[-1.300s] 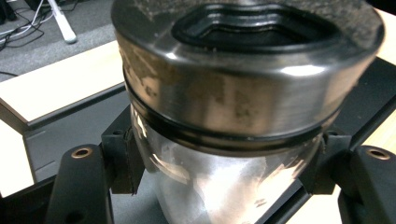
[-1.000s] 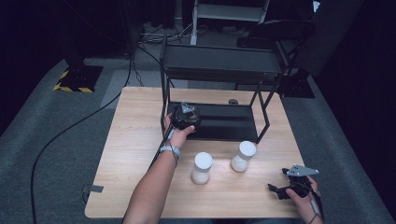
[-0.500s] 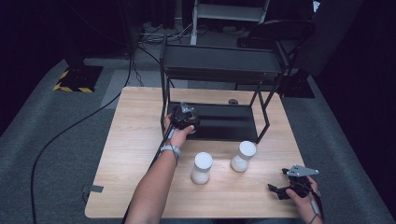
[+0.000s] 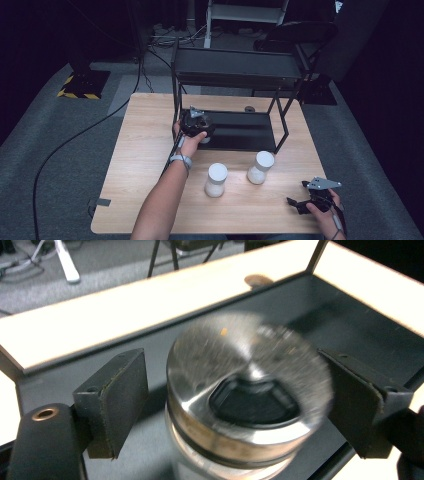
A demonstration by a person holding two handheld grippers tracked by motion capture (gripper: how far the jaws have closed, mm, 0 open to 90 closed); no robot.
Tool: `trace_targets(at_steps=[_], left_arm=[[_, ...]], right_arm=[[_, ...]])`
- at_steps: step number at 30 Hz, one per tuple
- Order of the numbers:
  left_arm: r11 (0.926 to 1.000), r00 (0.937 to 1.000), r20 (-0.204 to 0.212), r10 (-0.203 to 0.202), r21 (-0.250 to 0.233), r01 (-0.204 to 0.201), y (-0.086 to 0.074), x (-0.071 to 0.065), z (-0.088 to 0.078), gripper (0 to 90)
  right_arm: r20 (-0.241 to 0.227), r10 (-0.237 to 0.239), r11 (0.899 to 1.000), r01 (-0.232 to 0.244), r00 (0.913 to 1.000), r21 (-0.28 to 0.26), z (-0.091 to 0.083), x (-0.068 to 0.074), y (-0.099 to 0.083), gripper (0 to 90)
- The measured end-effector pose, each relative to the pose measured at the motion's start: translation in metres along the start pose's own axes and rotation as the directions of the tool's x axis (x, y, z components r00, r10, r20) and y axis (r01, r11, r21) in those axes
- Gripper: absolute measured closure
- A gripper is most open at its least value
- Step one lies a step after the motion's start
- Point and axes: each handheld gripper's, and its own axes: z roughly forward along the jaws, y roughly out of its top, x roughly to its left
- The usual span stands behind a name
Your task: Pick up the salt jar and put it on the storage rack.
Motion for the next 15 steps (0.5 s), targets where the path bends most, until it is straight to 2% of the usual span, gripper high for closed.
trace_targets(at_steps=[4,15], left_arm=[[0.9983,0.9998,0.008,0.019,-0.055,-0.018,0.001,-0.004,-0.013,15.8],[0.9880,0.9969,0.029,0.073,-0.138,-0.068,0.007,-0.011,-0.059,15.1]], right_arm=[[0.000,0.000,1.000,0.000,1.0000,0.000,0.000,0.000,0.000,1.3],[-0.002,-0.001,1.000,0.001,1.0000,0.002,0.000,-0.001,0.001,1.3]])
